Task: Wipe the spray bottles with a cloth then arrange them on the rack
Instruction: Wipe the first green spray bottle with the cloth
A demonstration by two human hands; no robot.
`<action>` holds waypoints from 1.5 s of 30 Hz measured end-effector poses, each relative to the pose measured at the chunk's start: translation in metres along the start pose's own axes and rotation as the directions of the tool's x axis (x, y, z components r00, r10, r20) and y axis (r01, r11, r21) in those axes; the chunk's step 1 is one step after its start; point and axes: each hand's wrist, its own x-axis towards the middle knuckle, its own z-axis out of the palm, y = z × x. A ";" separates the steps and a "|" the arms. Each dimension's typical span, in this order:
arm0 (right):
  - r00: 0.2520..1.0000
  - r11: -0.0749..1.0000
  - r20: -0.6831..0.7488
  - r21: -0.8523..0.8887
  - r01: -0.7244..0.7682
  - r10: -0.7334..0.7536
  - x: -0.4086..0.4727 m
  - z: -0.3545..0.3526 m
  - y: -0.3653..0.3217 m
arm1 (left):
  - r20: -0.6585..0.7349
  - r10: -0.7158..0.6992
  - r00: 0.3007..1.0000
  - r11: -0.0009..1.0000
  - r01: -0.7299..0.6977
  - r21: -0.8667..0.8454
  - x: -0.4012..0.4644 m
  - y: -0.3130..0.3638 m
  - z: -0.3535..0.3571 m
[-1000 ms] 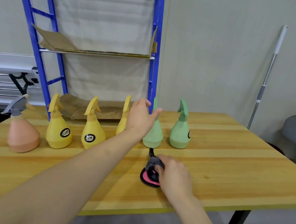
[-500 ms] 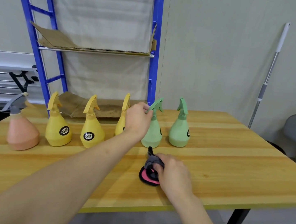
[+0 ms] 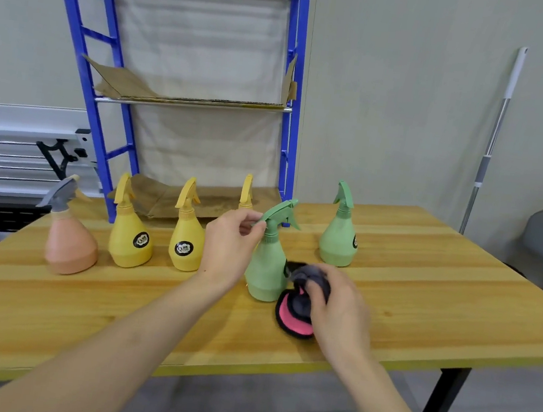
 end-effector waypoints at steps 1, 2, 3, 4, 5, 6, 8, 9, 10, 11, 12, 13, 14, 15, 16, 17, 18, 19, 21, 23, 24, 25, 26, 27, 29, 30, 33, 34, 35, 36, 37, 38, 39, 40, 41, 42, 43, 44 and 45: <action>0.999 0.998 -0.047 0.062 0.010 -0.007 0.002 -0.002 -0.005 | -0.001 0.003 1.000 1.000 -0.003 -0.007 -0.003 -0.002 -0.004; 0.996 0.994 -0.090 0.109 0.024 -0.014 0.004 -0.004 -0.011 | 0.000 0.006 1.000 1.000 -0.006 -0.009 -0.004 -0.004 -0.008; 0.992 0.989 -0.123 0.144 0.037 -0.020 0.007 -0.006 -0.017 | 0.003 0.008 1.000 1.000 -0.008 -0.010 -0.006 -0.006 -0.012; 0.989 0.984 -0.145 0.174 0.047 -0.022 0.009 -0.007 -0.024 | 0.006 0.010 1.000 1.000 -0.010 -0.013 -0.007 -0.008 -0.014; 0.987 0.979 -0.155 0.197 0.060 -0.029 0.011 -0.007 -0.030 | 0.010 0.011 1.000 1.000 -0.011 -0.022 -0.008 -0.010 -0.016; 0.986 0.975 -0.161 0.211 0.077 -0.043 0.013 -0.006 -0.035 | 0.015 0.013 1.000 0.999 -0.012 -0.035 -0.009 -0.011 -0.018; 0.983 0.970 -0.165 0.217 0.109 -0.074 0.016 -0.002 -0.041 | 0.032 0.000 0.999 0.999 0.002 -0.054 -0.010 -0.015 -0.018; 0.981 0.970 -0.172 0.208 0.125 -0.089 0.018 0.000 -0.042 | 0.053 -0.029 0.998 0.997 0.033 -0.067 -0.012 -0.017 -0.017; 0.977 0.971 -0.186 0.195 0.138 -0.102 0.020 0.002 -0.041 | 0.092 -0.069 0.993 0.993 0.078 -0.093 -0.014 -0.021 -0.016; 0.973 0.972 -0.205 0.185 0.147 -0.108 0.021 0.004 -0.039 | 0.144 -0.103 0.984 0.986 0.120 -0.116 -0.016 -0.026 -0.013; 0.968 0.972 -0.230 0.183 0.148 -0.104 0.022 0.005 -0.038 | 0.199 -0.119 0.973 0.982 0.146 -0.123 -0.018 -0.033 -0.010; 0.961 0.971 -0.260 0.188 0.147 -0.095 0.023 0.005 -0.037 | 0.248 -0.124 0.961 0.981 0.157 -0.115 -0.020 -0.038 -0.008; 0.952 0.970 -0.293 0.188 0.151 -0.091 0.024 0.005 -0.036 | 0.281 -0.122 0.952 0.982 0.158 -0.108 -0.021 -0.043 -0.006; 0.940 0.970 -0.325 0.178 0.168 -0.103 0.025 0.005 -0.036 | 0.304 -0.117 0.945 0.982 0.156 -0.107 -0.022 -0.045 -0.004; 0.927 0.968 -0.352 0.156 0.196 -0.131 0.027 0.005 -0.035 | 0.319 -0.106 0.942 0.983 0.148 -0.110 -0.022 -0.046 -0.003; 0.911 0.963 -0.373 0.129 0.237 -0.175 0.029 0.006 -0.035 | 0.327 -0.087 0.941 0.984 0.132 -0.117 -0.022 -0.046 -0.002; 0.894 0.954 -0.385 0.097 0.285 -0.229 0.031 0.006 -0.035 | 0.334 -0.066 0.940 0.985 0.115 -0.129 -0.022 -0.045 0.000; 0.877 0.940 -0.385 0.062 0.335 -0.287 0.034 0.006 -0.036 | 0.335 -0.048 0.941 0.984 0.103 -0.148 -0.023 -0.044 0.001; 0.841 0.905 -0.360 -0.020 0.426 -0.404 0.041 0.009 -0.038 | 0.323 -0.027 0.946 0.980 0.089 -0.179 -0.024 -0.046 0.004; 0.818 0.866 -0.292 -0.104 0.489 -0.496 0.048 0.014 -0.037 | 0.322 -0.010 0.947 0.979 0.076 -0.192 -0.025 -0.048 0.005; 0.815 0.852 -0.248 -0.138 0.505 -0.523 0.051 0.018 -0.035 | 0.323 0.000 0.946 0.978 0.068 -0.199 -0.025 -0.049 0.005; 0.818 0.845 -0.212 -0.160 0.511 -0.535 0.055 0.021 -0.032 | 0.325 0.005 0.946 0.977 0.064 -0.202 -0.025 -0.049 0.006; 0.824 0.844 -0.189 -0.168 0.509 -0.534 0.056 0.025 -0.030 | 0.327 0.012 0.945 0.978 0.057 -0.201 -0.024 -0.049 0.006; 0.831 0.848 -0.178 -0.167 0.503 -0.528 0.056 0.027 -0.028 | 0.329 0.023 0.944 0.979 0.045 -0.197 -0.024 -0.049 0.006; 0.835 0.853 -0.177 -0.154 0.499 -0.521 0.054 0.030 -0.025 | 0.332 0.053 0.942 0.984 0.008 -0.179 -0.023 -0.049 0.006; 0.833 0.852 -0.177 -0.145 0.504 -0.523 0.054 0.031 -0.025 | 0.332 0.063 0.941 0.985 -0.007 -0.170 -0.023 -0.049 0.005; 0.835 0.851 -0.167 -0.131 0.509 -0.525 0.055 0.031 -0.024 | 0.337 0.076 0.938 0.988 -0.025 -0.154 -0.021 -0.049 0.004; 0.836 0.850 -0.158 -0.143 0.507 -0.526 0.055 0.030 -0.023 | 0.334 0.075 0.940 0.987 -0.023 -0.157 -0.021 -0.049 0.004; 0.838 0.848 -0.144 -0.162 0.505 -0.527 0.053 0.030 -0.021 | 0.330 0.072 0.941 0.987 -0.018 -0.162 -0.021 -0.049 0.003; 0.842 0.846 -0.122 -0.179 0.502 -0.525 0.050 0.031 -0.018 | 0.326 0.071 0.943 0.986 -0.017 -0.167 -0.021 -0.049 0.003; 0.850 0.849 -0.101 -0.184 0.495 -0.517 0.046 0.032 -0.013 | 0.324 0.073 0.943 0.986 -0.019 -0.168 -0.022 -0.049 0.004; 0.860 0.858 -0.089 -0.177 0.483 -0.503 0.043 0.032 -0.009 | 0.323 0.074 0.944 0.986 -0.021 -0.164 -0.022 -0.049 0.004; 0.870 0.871 -0.094 -0.156 0.467 -0.483 0.040 0.031 -0.005 | 0.321 0.071 0.945 0.987 -0.019 -0.160 -0.023 -0.049 0.004; 0.878 0.885 -0.121 -0.126 0.448 -0.462 0.038 0.030 -0.002 | 0.319 0.063 0.946 0.988 -0.014 -0.156 -0.024 -0.049 0.004; 0.881 0.897 -0.168 -0.095 0.432 -0.442 0.036 0.028 -0.001 | 0.318 0.056 0.947 0.988 -0.007 -0.155 -0.024 -0.049 0.004; 0.876 0.904 -0.227 -0.070 0.422 -0.426 0.034 0.025 -0.002 | 0.316 0.052 0.947 0.988 -0.003 -0.155 -0.024 -0.049 0.005; 0.862 0.904 -0.283 -0.054 0.424 -0.421 0.032 0.022 -0.005 | 0.313 0.051 0.948 0.989 -0.003 -0.150 -0.024 -0.049 0.005; 0.844 0.896 -0.319 -0.046 0.441 -0.432 0.031 0.020 -0.009 | 0.309 0.055 0.950 0.989 -0.010 -0.146 -0.025 -0.049 0.005; 0.827 0.882 -0.328 -0.044 0.470 -0.457 0.031 0.018 -0.014 | 0.304 0.059 0.951 0.990 -0.016 -0.142 -0.025 -0.049 0.006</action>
